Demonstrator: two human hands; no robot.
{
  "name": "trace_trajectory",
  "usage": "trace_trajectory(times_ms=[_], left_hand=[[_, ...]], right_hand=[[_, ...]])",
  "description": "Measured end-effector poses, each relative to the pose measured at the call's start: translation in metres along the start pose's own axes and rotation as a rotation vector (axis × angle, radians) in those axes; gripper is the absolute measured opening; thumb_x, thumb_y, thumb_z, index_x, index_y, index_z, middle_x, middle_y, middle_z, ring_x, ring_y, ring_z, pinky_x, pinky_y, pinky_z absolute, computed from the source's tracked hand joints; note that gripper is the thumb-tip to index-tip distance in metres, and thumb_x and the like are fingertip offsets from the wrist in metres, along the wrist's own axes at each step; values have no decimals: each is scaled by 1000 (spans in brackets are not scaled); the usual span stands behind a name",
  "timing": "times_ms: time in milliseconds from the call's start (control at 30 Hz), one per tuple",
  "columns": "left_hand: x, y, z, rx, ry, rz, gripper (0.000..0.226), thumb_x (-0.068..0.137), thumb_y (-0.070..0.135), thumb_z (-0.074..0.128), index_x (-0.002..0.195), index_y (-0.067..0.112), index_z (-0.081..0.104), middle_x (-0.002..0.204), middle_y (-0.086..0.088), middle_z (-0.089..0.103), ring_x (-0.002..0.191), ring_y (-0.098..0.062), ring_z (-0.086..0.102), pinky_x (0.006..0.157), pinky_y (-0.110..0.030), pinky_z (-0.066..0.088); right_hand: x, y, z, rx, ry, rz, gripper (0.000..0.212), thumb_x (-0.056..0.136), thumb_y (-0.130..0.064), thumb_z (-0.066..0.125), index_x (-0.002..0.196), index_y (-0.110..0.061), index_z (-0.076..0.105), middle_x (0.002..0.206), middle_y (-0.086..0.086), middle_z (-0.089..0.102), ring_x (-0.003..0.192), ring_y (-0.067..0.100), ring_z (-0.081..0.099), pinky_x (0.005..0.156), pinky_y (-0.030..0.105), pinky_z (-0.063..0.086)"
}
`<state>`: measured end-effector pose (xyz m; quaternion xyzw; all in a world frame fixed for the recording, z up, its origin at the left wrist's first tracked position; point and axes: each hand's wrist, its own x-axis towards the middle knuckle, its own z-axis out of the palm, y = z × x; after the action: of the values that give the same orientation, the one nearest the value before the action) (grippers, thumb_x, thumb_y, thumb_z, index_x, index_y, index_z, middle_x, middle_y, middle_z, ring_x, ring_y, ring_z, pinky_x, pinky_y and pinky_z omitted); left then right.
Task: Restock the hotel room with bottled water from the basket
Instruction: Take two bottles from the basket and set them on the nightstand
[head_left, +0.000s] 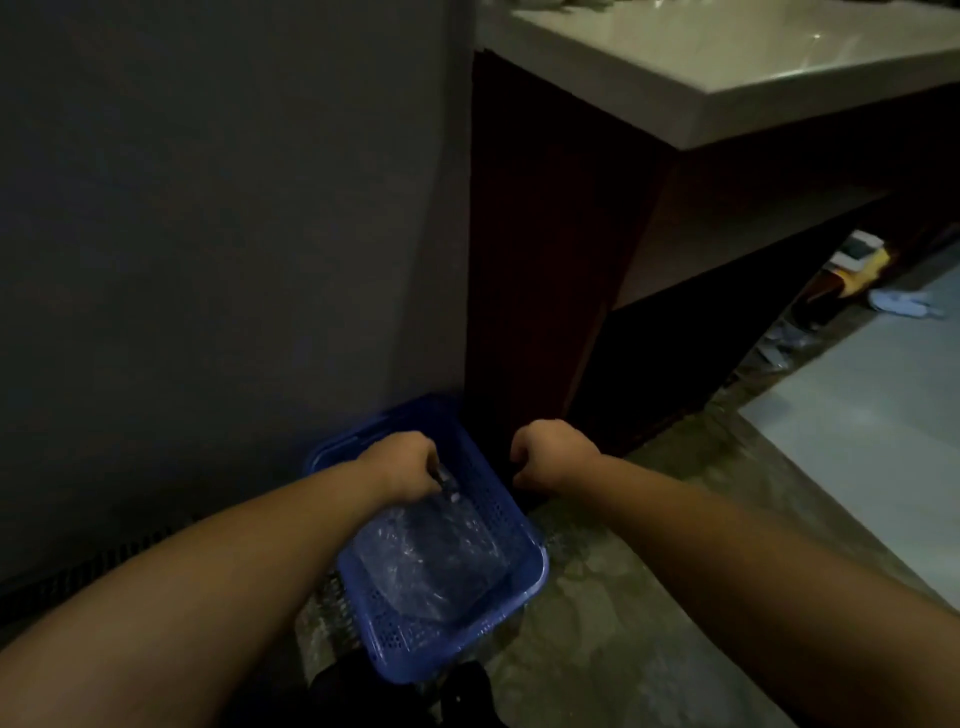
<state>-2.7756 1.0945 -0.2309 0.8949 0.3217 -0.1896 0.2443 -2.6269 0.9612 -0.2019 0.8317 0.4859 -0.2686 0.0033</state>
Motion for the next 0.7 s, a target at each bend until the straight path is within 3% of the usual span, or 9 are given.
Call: trace_trajectory(times_ms=[100,333,700], left_hand=[[3,-21,-16,-24,36,-60,23,79,28,68,95,10,68,100,-10,67,85,-20,58,72,-30,46],[1,-60,-36,-97,112,-203,29,79,25,69,105,12,68,107,-10,68,96,-25,64,82,-31,51],[6,-66,-9,-240,236,-358,33,80,24,66,111,12,64,113,-11,64,102,-26,60,83,-32,48]], right_hand=[[27,-12,-11,-36,-44,-52,27,81,-19,67,107,-14,64,110,8,64,96,24,61,80,38,56],[72,-48,-19,-63,-95,-212,39,81,-13,64,119,-14,57,118,9,59,102,26,58,83,37,55],[124,-49,-10,-134,-163,-343,50,83,-16,64,131,-17,50,126,9,56,109,28,57,87,38,52]])
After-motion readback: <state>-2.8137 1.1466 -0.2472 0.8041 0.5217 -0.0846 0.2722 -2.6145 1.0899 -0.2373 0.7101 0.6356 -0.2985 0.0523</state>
